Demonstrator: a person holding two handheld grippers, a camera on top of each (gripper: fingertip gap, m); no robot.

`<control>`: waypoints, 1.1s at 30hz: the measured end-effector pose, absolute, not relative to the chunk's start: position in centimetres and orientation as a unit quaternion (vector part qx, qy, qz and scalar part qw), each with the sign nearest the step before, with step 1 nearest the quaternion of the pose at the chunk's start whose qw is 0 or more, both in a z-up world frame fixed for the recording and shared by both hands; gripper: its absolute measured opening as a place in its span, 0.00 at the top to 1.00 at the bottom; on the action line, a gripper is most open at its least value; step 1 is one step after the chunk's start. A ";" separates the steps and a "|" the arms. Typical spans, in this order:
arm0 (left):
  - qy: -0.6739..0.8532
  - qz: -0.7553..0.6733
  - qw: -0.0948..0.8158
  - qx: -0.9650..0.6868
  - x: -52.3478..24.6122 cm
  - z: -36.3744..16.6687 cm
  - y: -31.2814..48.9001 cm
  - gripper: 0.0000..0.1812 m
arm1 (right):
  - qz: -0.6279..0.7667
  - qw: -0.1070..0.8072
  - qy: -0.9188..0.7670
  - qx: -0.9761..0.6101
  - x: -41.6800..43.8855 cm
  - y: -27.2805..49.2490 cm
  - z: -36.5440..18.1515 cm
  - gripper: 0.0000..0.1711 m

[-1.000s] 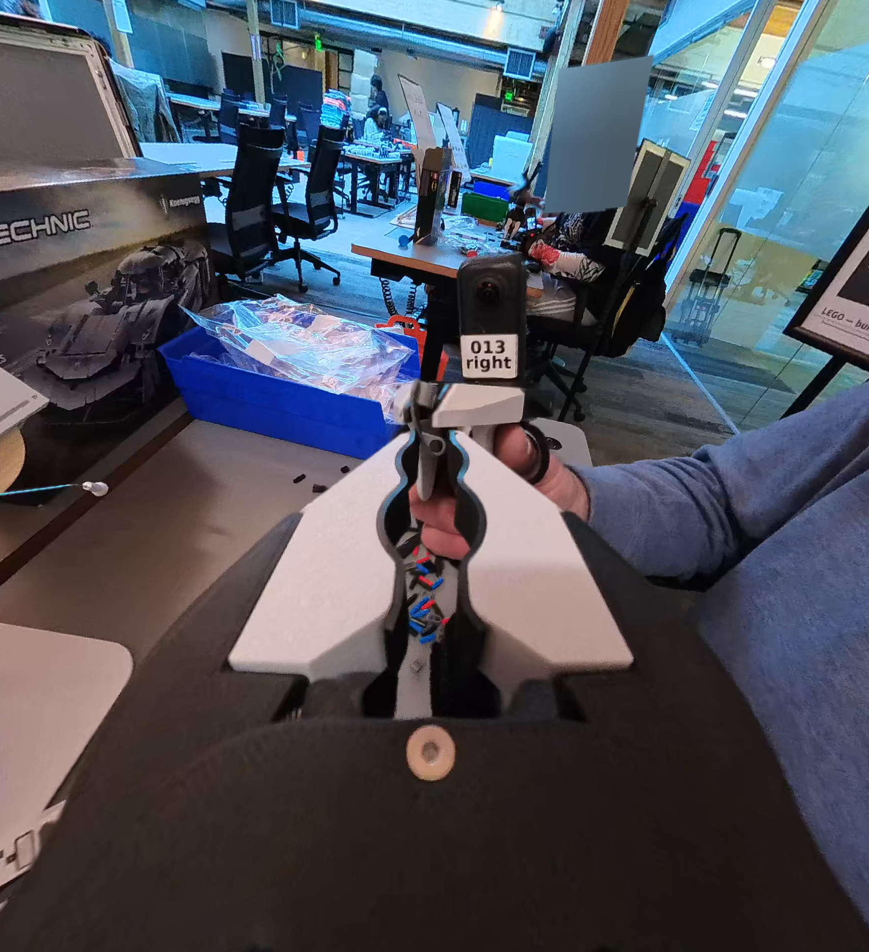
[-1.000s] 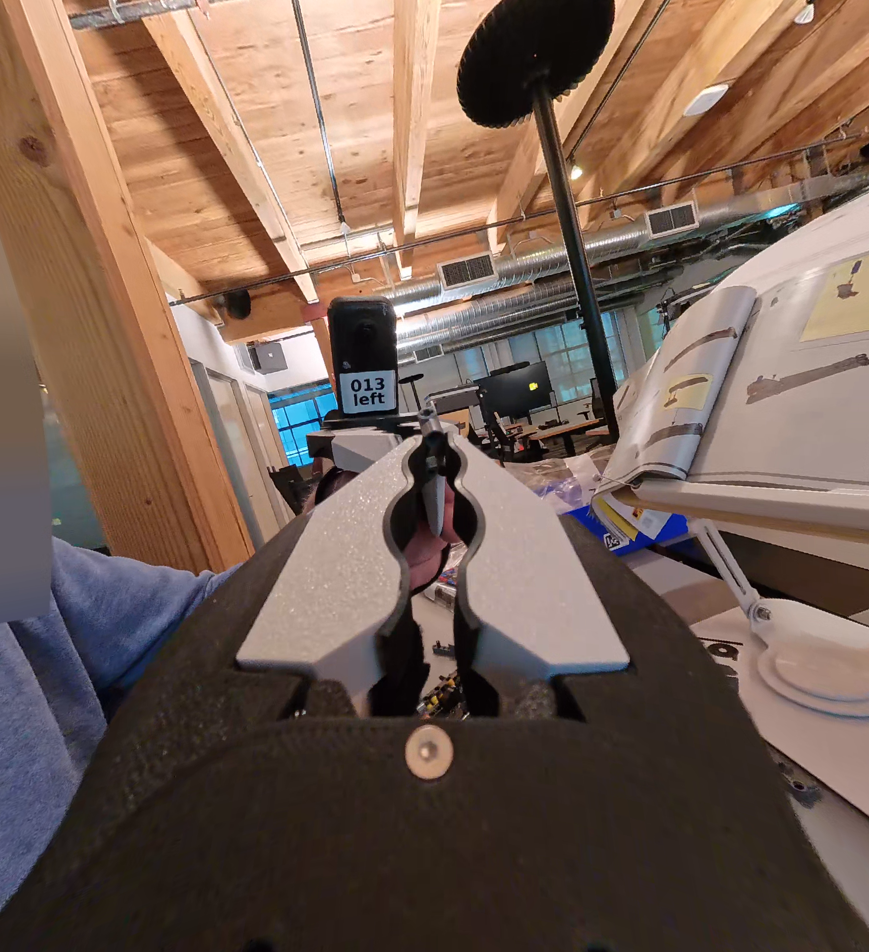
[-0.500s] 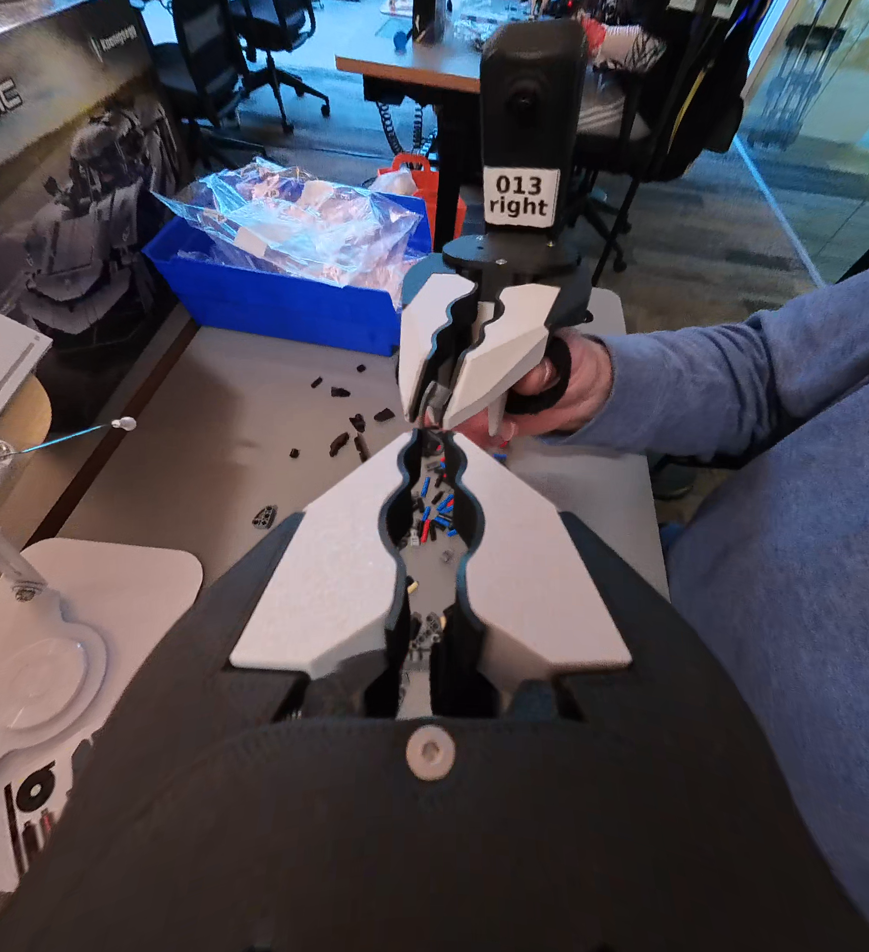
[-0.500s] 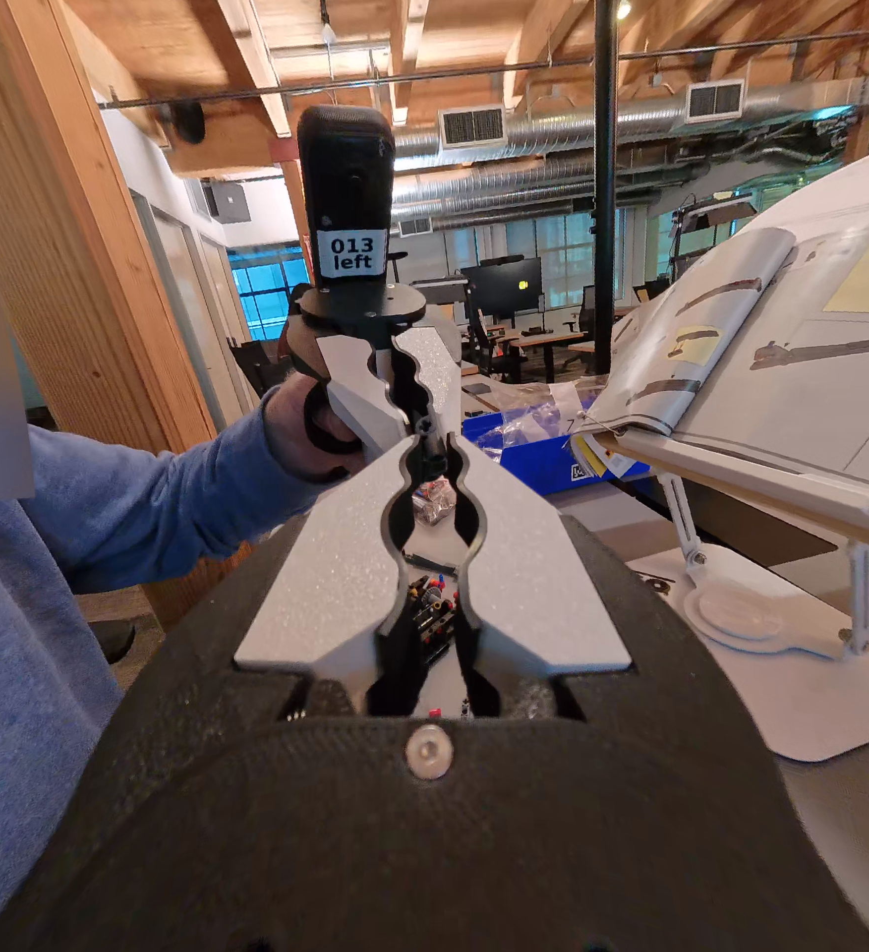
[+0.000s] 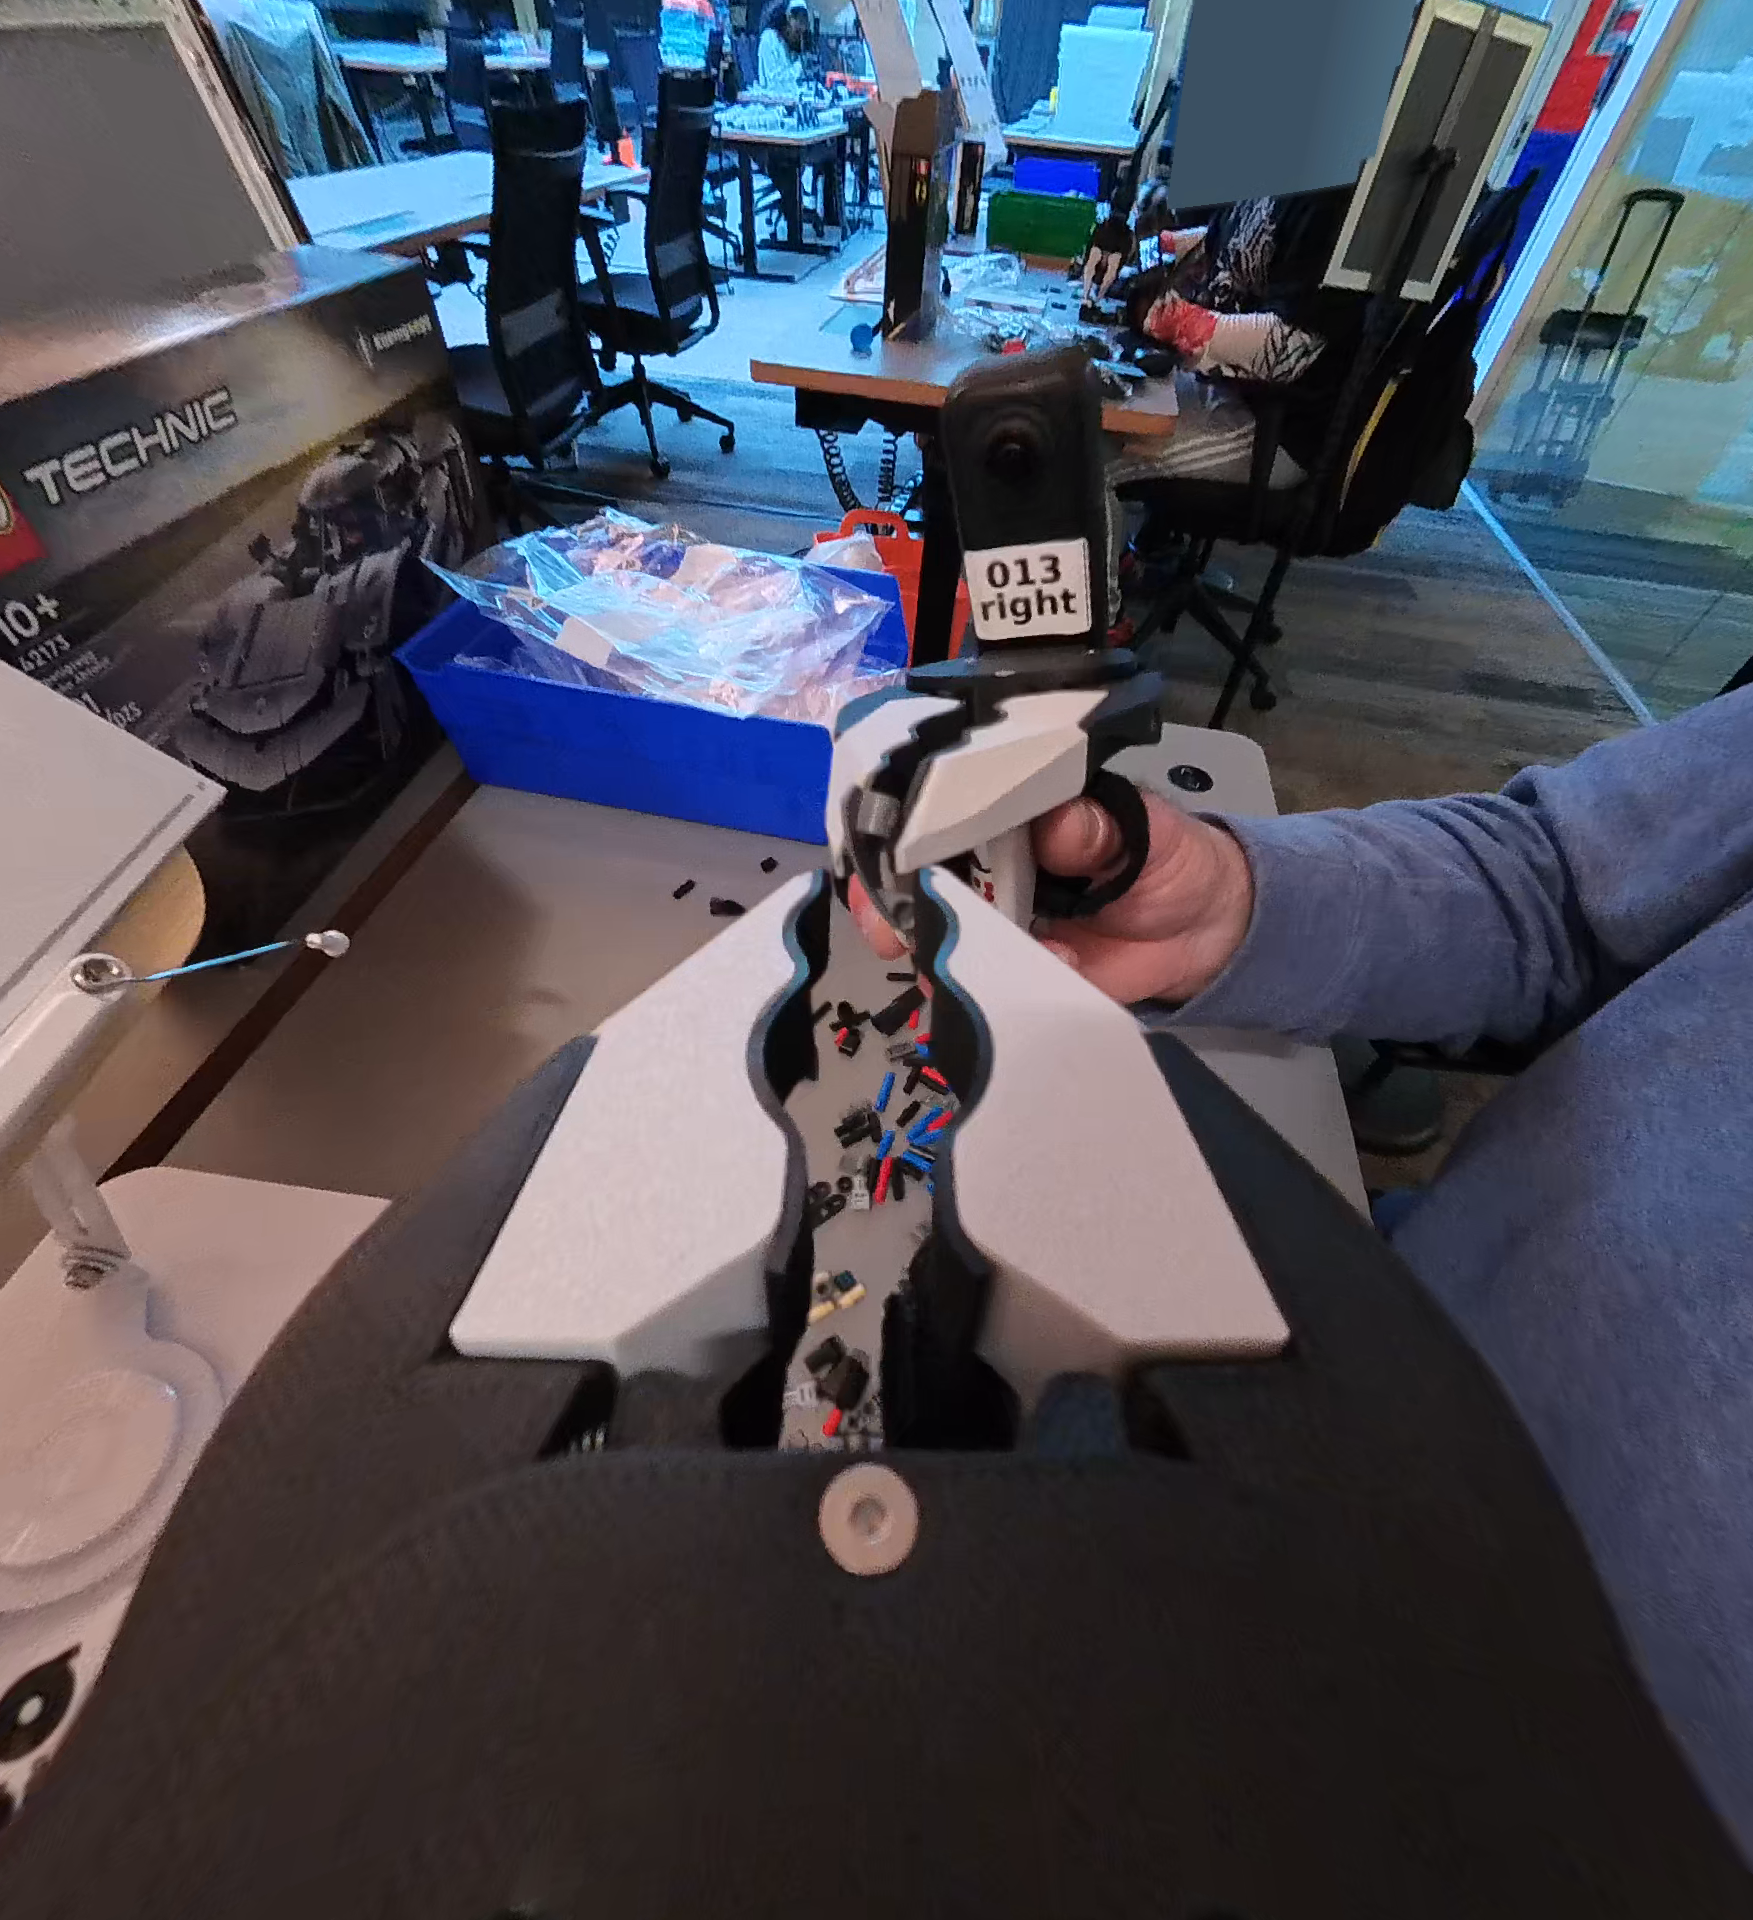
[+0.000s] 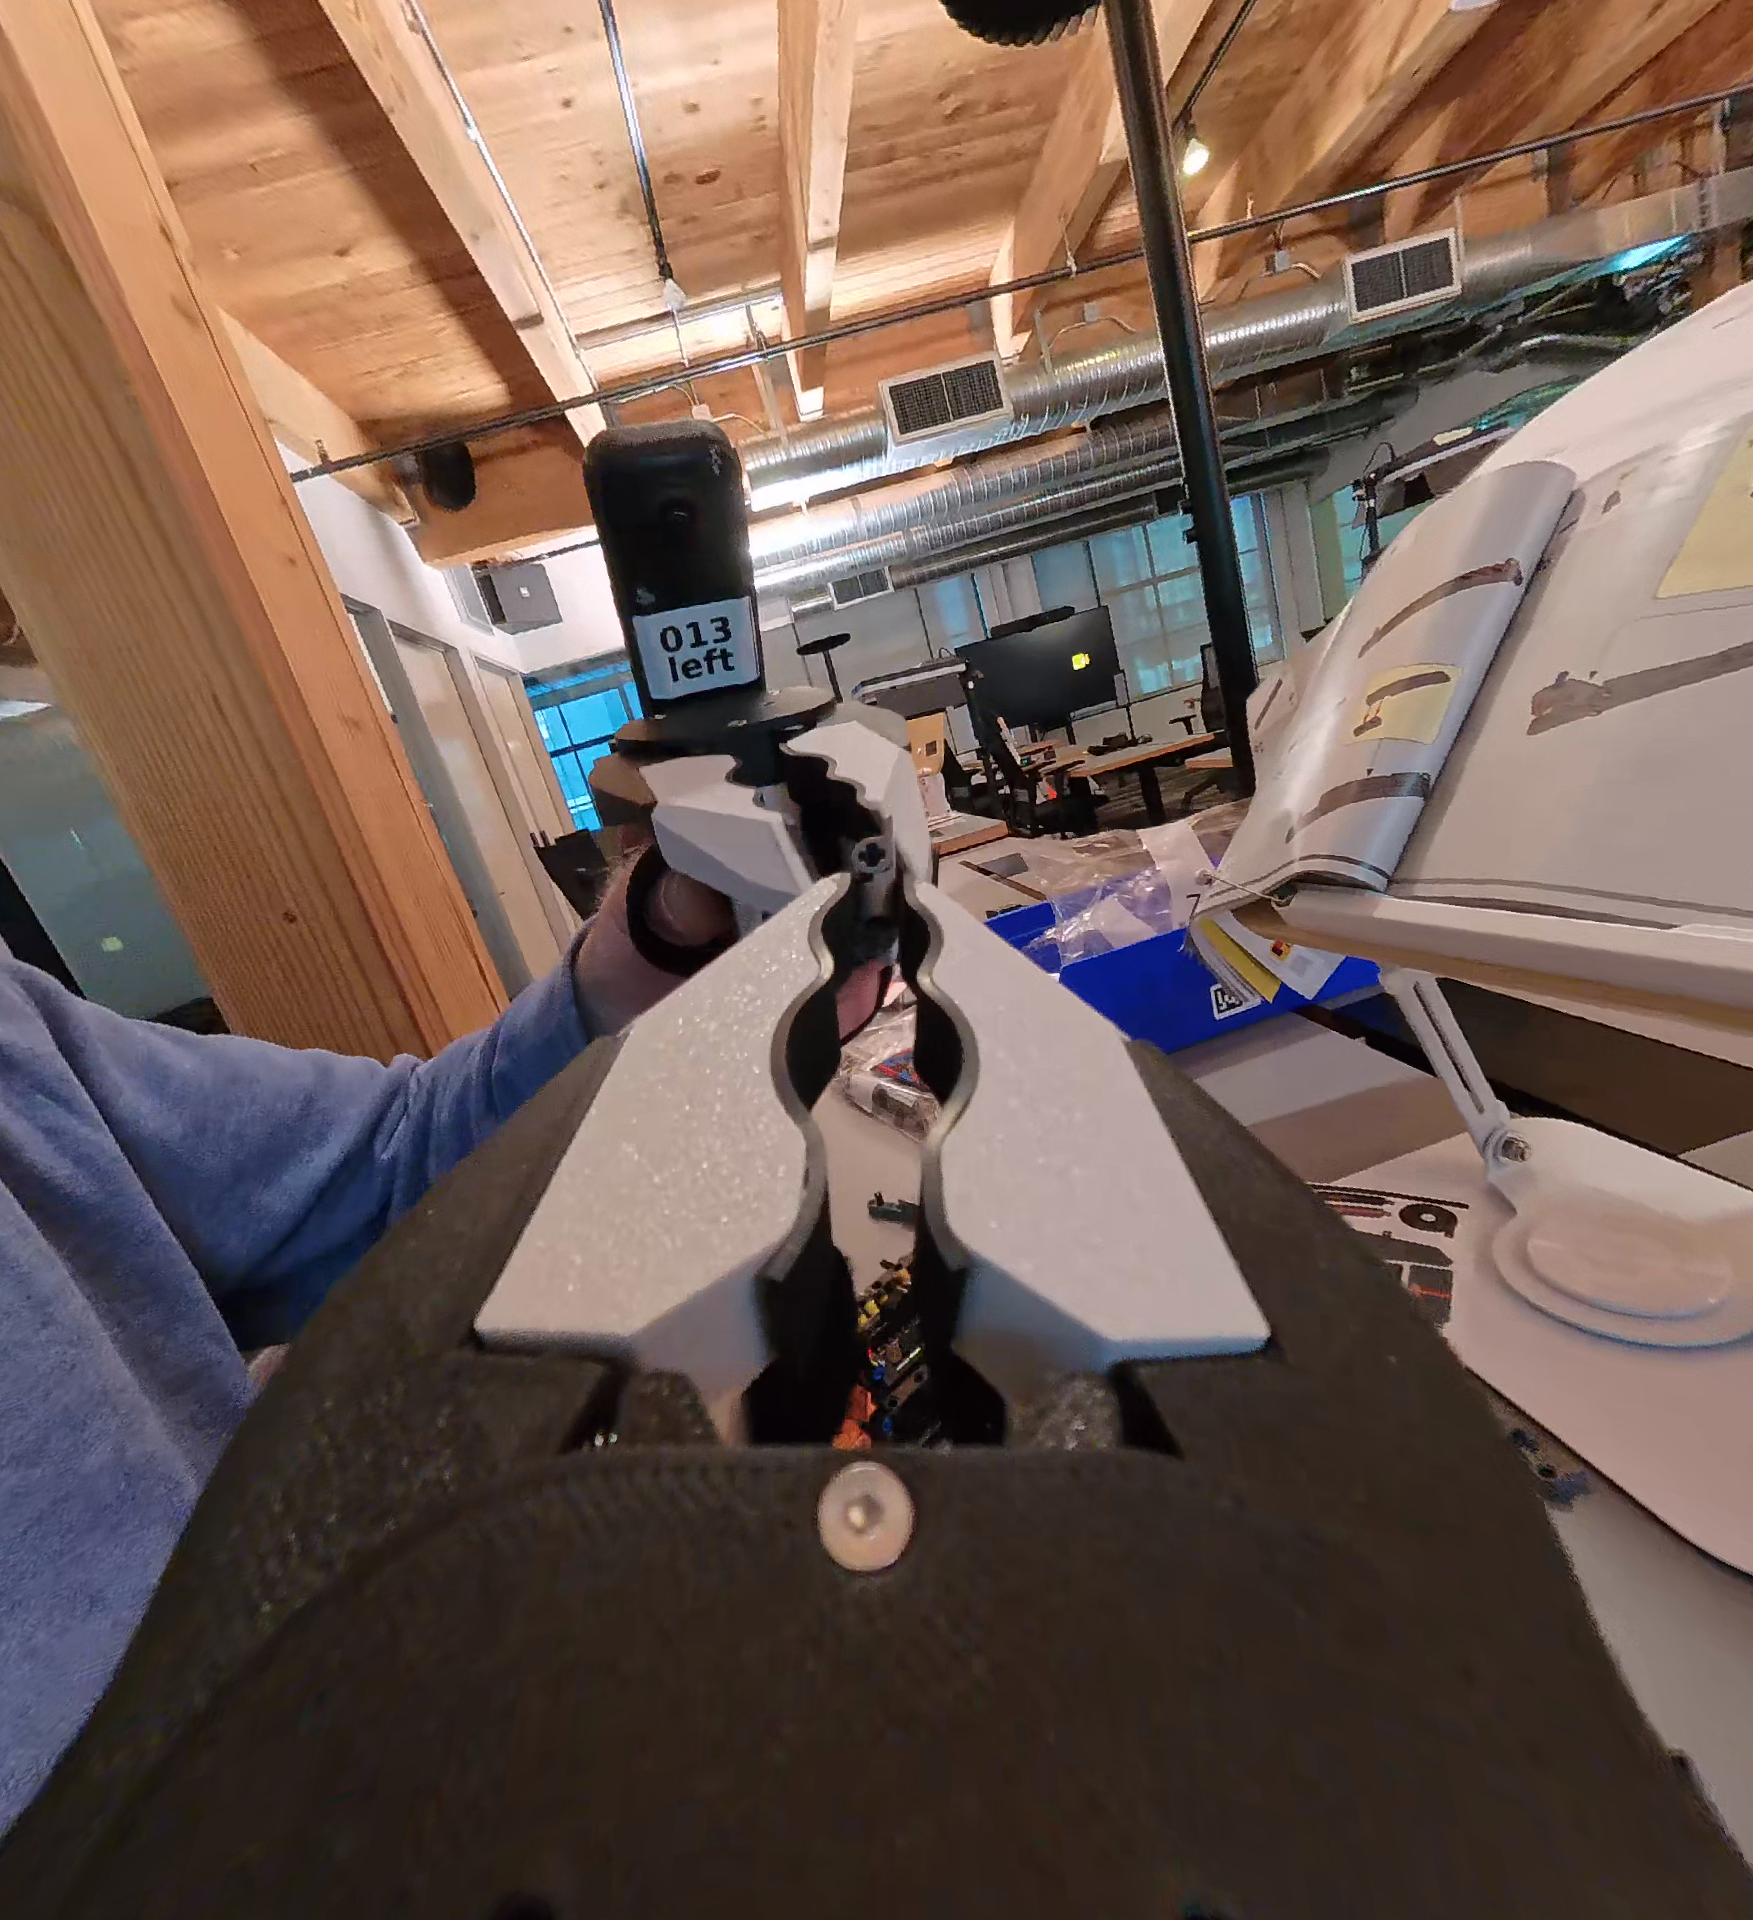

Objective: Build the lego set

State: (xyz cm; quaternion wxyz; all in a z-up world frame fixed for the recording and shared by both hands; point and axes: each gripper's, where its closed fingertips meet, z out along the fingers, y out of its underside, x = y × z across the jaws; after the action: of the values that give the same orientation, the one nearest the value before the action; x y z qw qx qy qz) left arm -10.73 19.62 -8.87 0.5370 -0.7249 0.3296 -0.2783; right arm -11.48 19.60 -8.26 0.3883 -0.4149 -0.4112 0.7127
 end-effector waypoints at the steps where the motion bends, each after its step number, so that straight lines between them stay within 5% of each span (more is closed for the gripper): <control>1: 0.330 -0.279 0.542 -0.721 -10.7 -8.6 19.6 0.93 | 0.712 0.389 -0.413 -0.414 -11.5 19.5 -8.3 0.98; 23: 0.346 -0.385 0.509 -0.688 -9.7 -8.2 17.5 0.99 | 0.676 0.357 -0.522 -0.378 -11.0 16.8 -8.9 0.97; 33: 0.305 -0.388 0.561 -0.664 -10.6 -8.5 16.8 1.00 | 0.652 0.342 -0.544 -0.403 -11.6 16.1 -9.5 0.95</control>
State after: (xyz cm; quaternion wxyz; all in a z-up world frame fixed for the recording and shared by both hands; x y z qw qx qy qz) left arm -10.56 16.84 -8.50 0.5609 -0.6643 0.3053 -0.3885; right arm -11.58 16.10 -9.50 0.3416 -0.4028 -0.5440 0.6520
